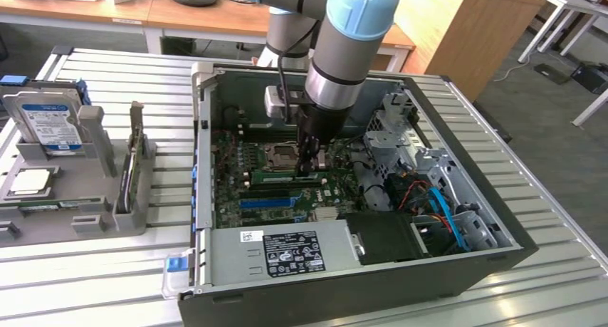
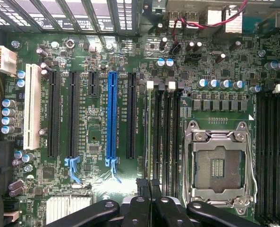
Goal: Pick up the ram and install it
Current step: 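Insert the ram into the slot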
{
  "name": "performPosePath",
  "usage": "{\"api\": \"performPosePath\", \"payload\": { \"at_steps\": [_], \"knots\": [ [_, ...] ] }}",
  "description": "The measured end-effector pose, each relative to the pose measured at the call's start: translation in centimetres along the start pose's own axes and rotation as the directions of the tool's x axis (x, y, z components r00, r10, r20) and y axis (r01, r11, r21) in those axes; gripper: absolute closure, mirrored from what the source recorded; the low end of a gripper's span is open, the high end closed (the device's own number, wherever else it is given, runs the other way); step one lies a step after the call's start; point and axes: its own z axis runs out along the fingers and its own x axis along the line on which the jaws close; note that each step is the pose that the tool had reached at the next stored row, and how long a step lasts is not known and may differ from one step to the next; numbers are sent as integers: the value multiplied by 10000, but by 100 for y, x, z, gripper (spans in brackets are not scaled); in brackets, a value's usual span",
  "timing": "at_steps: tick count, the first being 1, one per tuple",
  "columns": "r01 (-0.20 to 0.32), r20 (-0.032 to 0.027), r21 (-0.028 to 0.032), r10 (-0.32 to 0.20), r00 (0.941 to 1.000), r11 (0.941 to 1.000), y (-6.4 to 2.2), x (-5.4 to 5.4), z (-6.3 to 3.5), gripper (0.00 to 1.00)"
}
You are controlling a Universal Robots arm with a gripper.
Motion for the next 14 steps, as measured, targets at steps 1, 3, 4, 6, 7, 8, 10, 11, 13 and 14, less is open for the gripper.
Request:
{"api": "performPosePath", "payload": {
  "at_steps": [1, 3, 4, 6, 7, 8, 10, 11, 13, 14],
  "knots": [
    [0, 1, 0, 0, 10000, 10000, 0, 0, 0, 88],
    [0, 1, 0, 0, 10000, 10000, 0, -4, 1, 88],
    [0, 2, 0, 0, 10000, 10000, 0, -12, 1, 88],
    [1, 1, 0, -1, 10000, 10000, -1, -14, 1, 88],
    [1, 1, 0, -1, 10000, 10000, -1, -14, 1, 88],
    [0, 1, 0, 0, 10000, 10000, 0, -14, 1, 88],
    [-2, 1, 0, 2, 10000, 10000, 1, -11, 1, 88],
    [-2, 0, -1, 2, 10000, 10000, 1, -6, 1, 88],
    [-2, 1, 0, 2, 10000, 10000, 1, 4, 0, 88],
    [-2, 1, 0, 2, 10000, 10000, 1, 4, 0, 88]
  ]
}}
